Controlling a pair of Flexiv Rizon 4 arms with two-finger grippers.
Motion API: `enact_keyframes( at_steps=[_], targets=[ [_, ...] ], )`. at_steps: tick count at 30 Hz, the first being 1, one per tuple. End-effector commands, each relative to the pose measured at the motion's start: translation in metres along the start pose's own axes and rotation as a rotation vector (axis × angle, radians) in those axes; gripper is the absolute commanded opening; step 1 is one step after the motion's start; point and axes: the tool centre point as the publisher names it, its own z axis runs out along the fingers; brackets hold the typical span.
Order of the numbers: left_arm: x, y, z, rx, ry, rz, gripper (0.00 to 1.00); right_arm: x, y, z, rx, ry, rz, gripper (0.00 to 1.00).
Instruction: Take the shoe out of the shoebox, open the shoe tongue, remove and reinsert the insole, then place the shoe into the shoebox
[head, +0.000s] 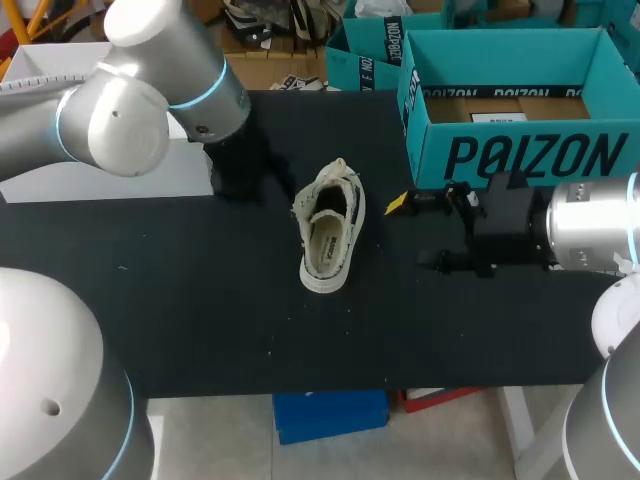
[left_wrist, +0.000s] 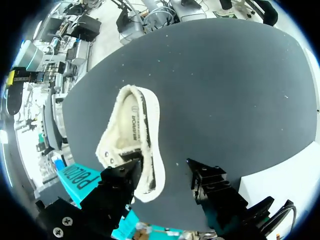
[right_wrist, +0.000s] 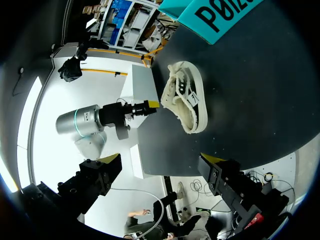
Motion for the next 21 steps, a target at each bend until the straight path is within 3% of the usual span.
enact_keyframes(
  at_steps=[1,21],
  targets=[
    [-0.004,0.006,0.015,0.022,0.011,0.01,0.56,0.0,0.0,0.001,-0.001,-0.001,0.0,1.0],
    [-0.006,0.005,0.06,0.116,0.062,0.012,0.56,0.0,0.0,0.001,-0.001,-0.001,0.0,1.0]
  ],
)
